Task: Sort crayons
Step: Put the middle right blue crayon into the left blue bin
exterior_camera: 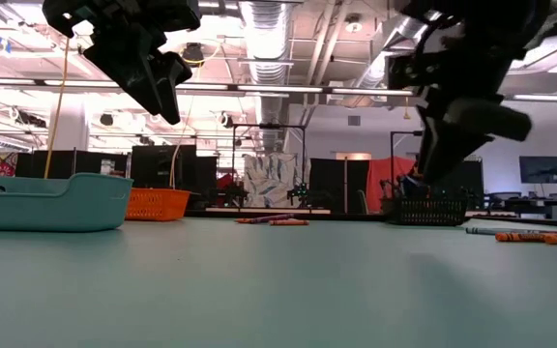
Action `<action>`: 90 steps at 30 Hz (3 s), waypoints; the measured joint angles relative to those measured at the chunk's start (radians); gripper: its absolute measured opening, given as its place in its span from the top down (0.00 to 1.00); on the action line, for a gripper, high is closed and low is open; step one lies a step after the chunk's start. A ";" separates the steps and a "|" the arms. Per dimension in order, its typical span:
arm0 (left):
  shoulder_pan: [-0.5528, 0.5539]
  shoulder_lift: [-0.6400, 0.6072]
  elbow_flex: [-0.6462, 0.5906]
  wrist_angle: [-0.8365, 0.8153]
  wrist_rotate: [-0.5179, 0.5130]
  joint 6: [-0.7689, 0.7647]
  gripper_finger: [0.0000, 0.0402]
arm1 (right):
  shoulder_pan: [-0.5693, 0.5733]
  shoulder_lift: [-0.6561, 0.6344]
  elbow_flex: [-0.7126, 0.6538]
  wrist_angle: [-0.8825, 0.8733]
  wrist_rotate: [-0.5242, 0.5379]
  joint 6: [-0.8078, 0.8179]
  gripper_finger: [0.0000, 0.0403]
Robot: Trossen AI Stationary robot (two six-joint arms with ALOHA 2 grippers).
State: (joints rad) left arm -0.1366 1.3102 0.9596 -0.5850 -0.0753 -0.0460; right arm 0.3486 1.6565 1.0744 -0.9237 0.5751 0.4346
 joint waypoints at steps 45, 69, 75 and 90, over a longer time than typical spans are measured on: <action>0.000 0.000 0.000 0.000 0.000 0.002 0.56 | -0.384 -0.386 -0.471 0.222 -0.289 0.089 0.72; 0.000 0.000 0.000 0.000 0.000 -0.001 0.56 | -0.560 -0.296 -0.518 0.338 -0.442 -0.018 0.73; 0.000 0.000 0.000 0.000 0.000 0.000 0.56 | -0.538 -0.315 -0.506 0.341 -0.441 -0.001 0.85; 0.000 0.000 0.000 0.000 0.000 0.001 0.56 | -0.526 -0.314 -0.506 0.411 -0.444 0.107 0.99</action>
State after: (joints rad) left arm -0.1368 1.3106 0.9600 -0.5850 -0.0756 -0.0453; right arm -0.1776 1.3424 0.5688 -0.5130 0.1314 0.5416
